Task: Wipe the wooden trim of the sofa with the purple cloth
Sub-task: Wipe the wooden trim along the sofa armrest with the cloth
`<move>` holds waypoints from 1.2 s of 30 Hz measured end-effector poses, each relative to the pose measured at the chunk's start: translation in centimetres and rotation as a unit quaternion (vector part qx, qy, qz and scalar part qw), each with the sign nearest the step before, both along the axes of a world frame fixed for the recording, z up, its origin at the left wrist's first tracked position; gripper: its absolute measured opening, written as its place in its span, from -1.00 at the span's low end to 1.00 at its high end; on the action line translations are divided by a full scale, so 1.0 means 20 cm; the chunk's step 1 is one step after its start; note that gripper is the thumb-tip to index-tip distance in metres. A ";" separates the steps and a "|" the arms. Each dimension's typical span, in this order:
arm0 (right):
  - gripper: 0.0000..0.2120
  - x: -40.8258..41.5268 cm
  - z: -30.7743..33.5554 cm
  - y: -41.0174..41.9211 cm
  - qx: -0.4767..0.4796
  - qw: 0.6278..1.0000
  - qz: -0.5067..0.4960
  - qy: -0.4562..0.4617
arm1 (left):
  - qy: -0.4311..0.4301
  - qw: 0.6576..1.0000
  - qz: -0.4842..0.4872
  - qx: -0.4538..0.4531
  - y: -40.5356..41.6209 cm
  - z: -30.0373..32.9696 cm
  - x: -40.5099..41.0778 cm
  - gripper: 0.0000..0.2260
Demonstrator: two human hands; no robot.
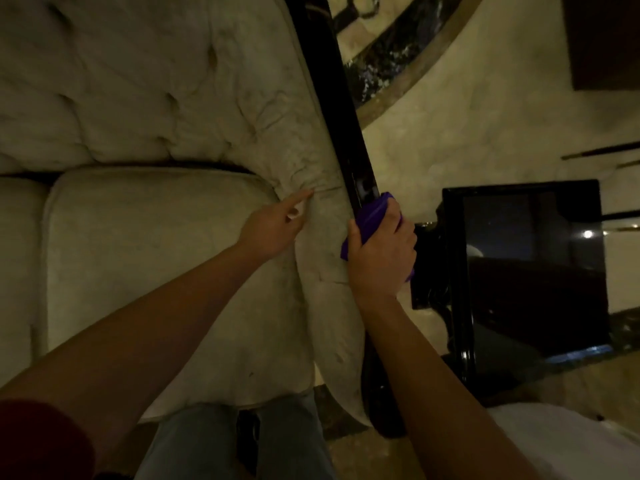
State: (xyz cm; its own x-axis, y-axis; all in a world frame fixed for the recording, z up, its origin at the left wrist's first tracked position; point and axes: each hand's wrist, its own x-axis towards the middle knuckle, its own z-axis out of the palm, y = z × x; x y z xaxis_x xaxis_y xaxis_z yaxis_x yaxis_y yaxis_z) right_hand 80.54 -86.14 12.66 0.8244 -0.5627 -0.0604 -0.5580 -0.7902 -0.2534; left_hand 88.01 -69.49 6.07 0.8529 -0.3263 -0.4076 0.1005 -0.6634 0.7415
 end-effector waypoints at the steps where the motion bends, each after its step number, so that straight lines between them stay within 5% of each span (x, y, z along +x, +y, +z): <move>1: -0.29 0.05 0.00 0.00 0.000 1.000 0.006 0.006 | -0.021 0.999 0.033 0.013 0.01 0.03 0.04 -0.51; 5: -0.29 0.25 0.00 0.00 -0.004 1.000 0.023 0.019 | -0.079 0.978 0.188 -0.037 -0.05 0.14 0.23 -0.39; 10: -0.30 0.29 0.00 -0.03 0.002 0.998 0.054 0.025 | -0.270 0.939 0.167 0.131 -0.17 0.21 0.45 -0.31; 19: -0.30 0.53 -0.02 -0.02 -0.001 0.996 0.090 -0.007 | -0.238 0.948 0.131 0.165 -0.20 0.19 0.51 -0.28; 26: -0.32 0.76 -0.01 0.02 0.020 0.992 0.115 -0.044 | -0.325 0.916 0.212 0.103 -0.06 0.36 0.67 -0.56; 30: -0.33 0.95 0.04 0.08 0.031 0.990 0.121 -0.072 | -0.342 0.905 0.209 0.142 0.07 0.49 0.89 -0.46; 36: -0.32 1.24 0.16 0.17 0.056 0.978 0.155 -0.127 | -0.326 0.913 0.079 0.235 0.21 0.41 0.94 -0.30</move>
